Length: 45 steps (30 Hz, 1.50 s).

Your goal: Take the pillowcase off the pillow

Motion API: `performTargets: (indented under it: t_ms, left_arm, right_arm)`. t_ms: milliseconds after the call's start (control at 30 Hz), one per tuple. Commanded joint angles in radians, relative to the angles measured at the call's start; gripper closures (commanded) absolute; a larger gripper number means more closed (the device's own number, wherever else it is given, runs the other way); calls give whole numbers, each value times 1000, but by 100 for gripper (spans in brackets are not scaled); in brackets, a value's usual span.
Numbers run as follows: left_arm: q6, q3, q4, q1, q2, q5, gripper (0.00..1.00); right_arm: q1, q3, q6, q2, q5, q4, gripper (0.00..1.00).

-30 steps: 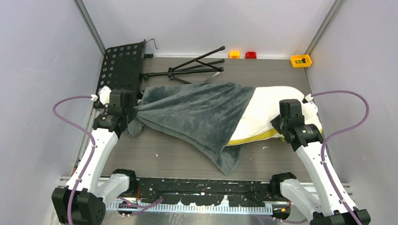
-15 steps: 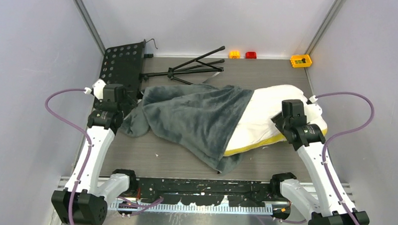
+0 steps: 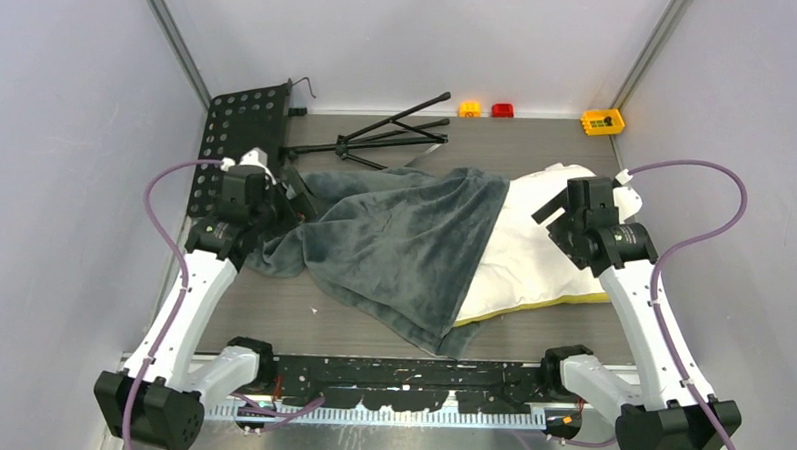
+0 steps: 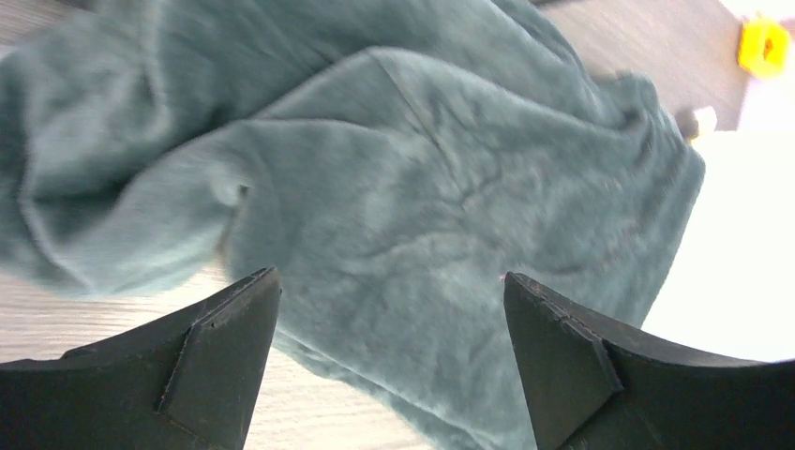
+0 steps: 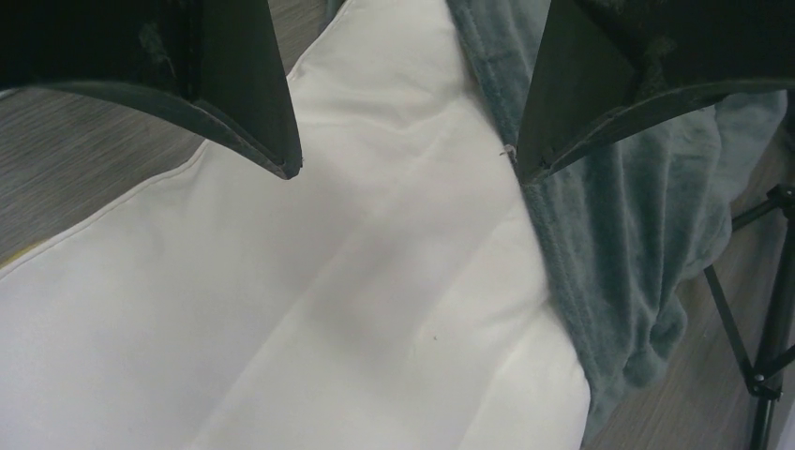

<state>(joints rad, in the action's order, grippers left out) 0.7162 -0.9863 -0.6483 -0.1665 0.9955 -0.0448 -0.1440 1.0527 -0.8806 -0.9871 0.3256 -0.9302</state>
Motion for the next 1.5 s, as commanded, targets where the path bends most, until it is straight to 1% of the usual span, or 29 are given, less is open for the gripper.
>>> performTargets:
  t_ms: [0, 100, 200, 233, 267, 367, 467, 600, 700, 900, 933, 967, 1000, 1033, 1067, 1133, 1200, 1233, 1267, 1367, 1467]
  left_arm:
    - [-25, 41, 78, -75, 2, -136, 9]
    - [40, 70, 71, -176, 6, -91, 11]
    - [138, 149, 132, -349, -8, -6, 11]
    - [168, 173, 153, -397, -10, 30, 11]
    - [189, 195, 174, -437, -10, 36, 11]
    - [213, 224, 192, -469, 6, 37, 11]
    - [189, 221, 192, -490, 40, 37, 11]
    - [151, 198, 165, -506, 110, 34, 9]
    - [150, 199, 160, -507, 149, 19, 7]
    - [208, 267, 266, -508, 184, -53, 6]
    - [222, 273, 274, -509, 190, -55, 6]
    - [236, 279, 280, -510, 197, -56, 6]
    - [255, 287, 287, -510, 203, -58, 6]
    - [282, 298, 291, -509, 209, -52, 6]
    - [313, 309, 296, -511, 215, -49, 6]
    - [391, 329, 306, -521, 223, -34, 6]
    - [455, 340, 298, -551, 221, 25, 6]
    - [489, 338, 273, -568, 215, 76, 7]
    - [528, 333, 239, -581, 211, 124, 7]
    - [635, 290, 64, -617, 190, 279, 12]
    - [671, 240, -83, -650, 142, 427, 14]
  right_arm:
    - [1, 47, -33, -9, -46, -67, 11]
    - [2, 30, -28, -19, -102, -73, 11]
    - [3, -35, -67, -17, -108, -58, 10]
    - [2, -59, -81, -13, -115, -44, 10]
    - [2, -88, -107, -11, -128, -27, 10]
    - [1, -174, -160, -8, -177, 33, 10]
    - [2, -251, -194, -16, -215, 98, 10]
    - [2, -303, -213, -66, -219, 144, 10]
    - [2, -332, -215, -126, -205, 170, 10]
    - [2, -405, -208, -219, -227, 301, 10]
    - [2, -408, -206, -230, -232, 314, 19]
    - [2, -410, -201, -235, -241, 328, 45]
    - [1, -412, -198, -234, -246, 341, 77]
    - [1, -411, -201, -229, -242, 341, 97]
    - [2, -408, -202, -222, -236, 336, 99]
    - [2, -401, -197, -203, -227, 334, 100]
    - [3, -398, -192, -177, -219, 331, 100]
    - [3, -398, -190, -161, -215, 331, 100]
    - [2, -400, -191, -144, -212, 329, 100]
    - [1, -406, -187, -87, -196, 322, 100]
    - [2, -406, -174, -45, -173, 305, 100]
